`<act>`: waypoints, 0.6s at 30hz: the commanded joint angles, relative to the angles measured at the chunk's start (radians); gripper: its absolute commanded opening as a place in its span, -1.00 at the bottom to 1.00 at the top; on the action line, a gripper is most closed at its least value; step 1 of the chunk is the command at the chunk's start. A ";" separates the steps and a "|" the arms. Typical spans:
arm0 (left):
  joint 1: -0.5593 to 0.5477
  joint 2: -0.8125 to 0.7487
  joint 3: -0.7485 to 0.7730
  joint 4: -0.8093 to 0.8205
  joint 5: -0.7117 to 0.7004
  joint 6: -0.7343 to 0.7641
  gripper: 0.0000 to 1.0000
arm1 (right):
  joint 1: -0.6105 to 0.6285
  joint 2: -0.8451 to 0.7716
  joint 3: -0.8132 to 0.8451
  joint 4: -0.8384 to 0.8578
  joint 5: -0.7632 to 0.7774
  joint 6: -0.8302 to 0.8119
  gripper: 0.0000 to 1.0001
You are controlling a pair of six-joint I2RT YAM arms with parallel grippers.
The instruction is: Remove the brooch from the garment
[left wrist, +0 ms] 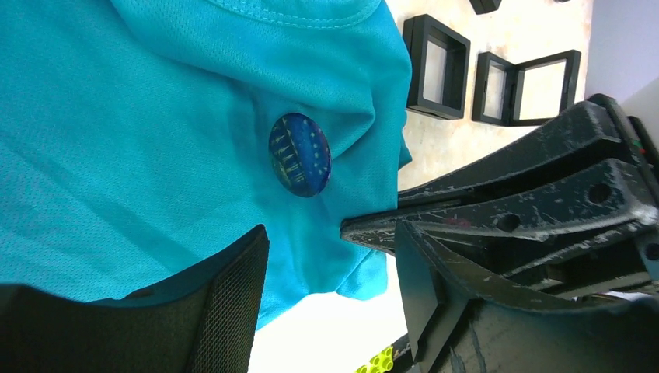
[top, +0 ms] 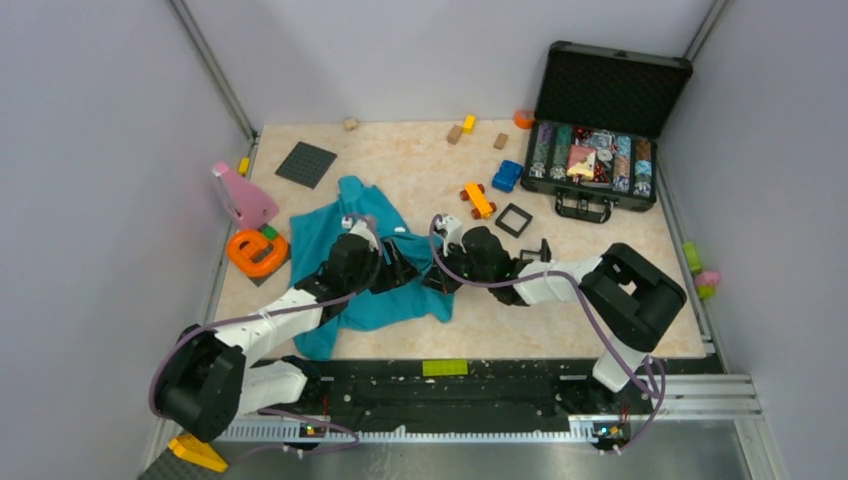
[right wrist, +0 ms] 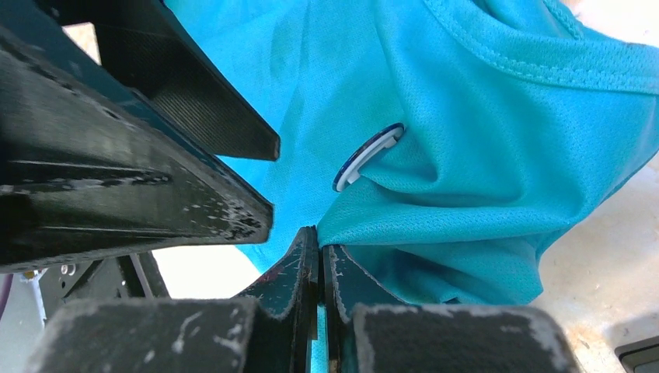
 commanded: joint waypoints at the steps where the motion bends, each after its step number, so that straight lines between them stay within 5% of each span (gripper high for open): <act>1: 0.004 0.040 0.026 0.060 0.035 -0.018 0.27 | 0.019 -0.038 -0.006 0.075 -0.024 -0.021 -1.00; 13: 0.004 0.147 0.082 0.075 0.007 -0.016 0.15 | 0.020 -0.029 -0.013 0.098 -0.060 -0.031 -1.00; 18: 0.008 0.061 0.045 0.108 -0.053 -0.032 0.04 | 0.025 -0.030 -0.014 0.086 -0.049 -0.040 -1.00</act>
